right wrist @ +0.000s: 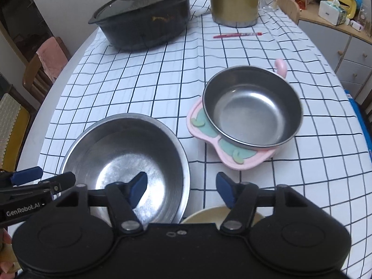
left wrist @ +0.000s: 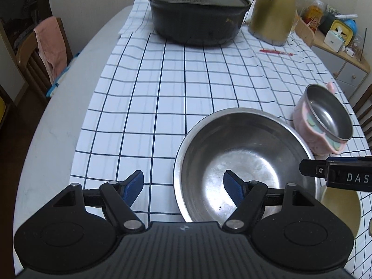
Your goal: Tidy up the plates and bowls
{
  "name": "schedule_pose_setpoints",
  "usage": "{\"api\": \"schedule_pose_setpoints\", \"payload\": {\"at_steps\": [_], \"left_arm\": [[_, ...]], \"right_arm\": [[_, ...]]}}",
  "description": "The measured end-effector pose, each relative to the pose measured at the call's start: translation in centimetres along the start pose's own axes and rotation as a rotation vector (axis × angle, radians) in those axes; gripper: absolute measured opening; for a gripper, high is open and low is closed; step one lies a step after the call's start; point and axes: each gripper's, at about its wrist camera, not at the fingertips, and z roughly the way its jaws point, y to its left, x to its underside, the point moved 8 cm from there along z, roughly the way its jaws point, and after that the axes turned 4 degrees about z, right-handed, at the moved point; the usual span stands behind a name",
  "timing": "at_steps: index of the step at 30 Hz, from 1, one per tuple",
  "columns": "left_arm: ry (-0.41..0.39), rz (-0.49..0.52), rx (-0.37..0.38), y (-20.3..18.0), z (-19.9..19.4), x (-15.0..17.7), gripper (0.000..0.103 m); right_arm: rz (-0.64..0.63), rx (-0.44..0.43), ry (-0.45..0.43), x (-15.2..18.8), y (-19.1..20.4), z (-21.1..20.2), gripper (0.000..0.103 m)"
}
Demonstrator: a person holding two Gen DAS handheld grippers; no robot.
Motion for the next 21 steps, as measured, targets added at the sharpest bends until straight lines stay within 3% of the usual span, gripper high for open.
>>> {"api": "schedule_pose_setpoints", "payload": {"at_steps": [2, 5, 9, 15, 21], "left_arm": [[0.010, -0.011, 0.004, 0.2, 0.5, 0.0, 0.074], [0.030, -0.018, 0.014, 0.3, 1.1, 0.1, 0.063], [0.035, -0.016, 0.010, 0.3, 1.3, 0.3, 0.045], [0.046, -0.022, 0.024, 0.0, 1.4, 0.5, 0.022], [0.039, -0.029, 0.012, 0.3, 0.8, 0.5, 0.015]], "right_arm": [[-0.009, 0.002, 0.012, 0.1, 0.0, 0.5, 0.051], [-0.008, -0.009, 0.021, 0.1, 0.1, 1.0, 0.043], [-0.034, -0.006, 0.020, 0.2, 0.2, 1.2, 0.043], [-0.037, -0.001, 0.015, 0.1, 0.1, 1.2, 0.021], [-0.058, 0.028, -0.007, 0.1, 0.2, 0.8, 0.011]]}}
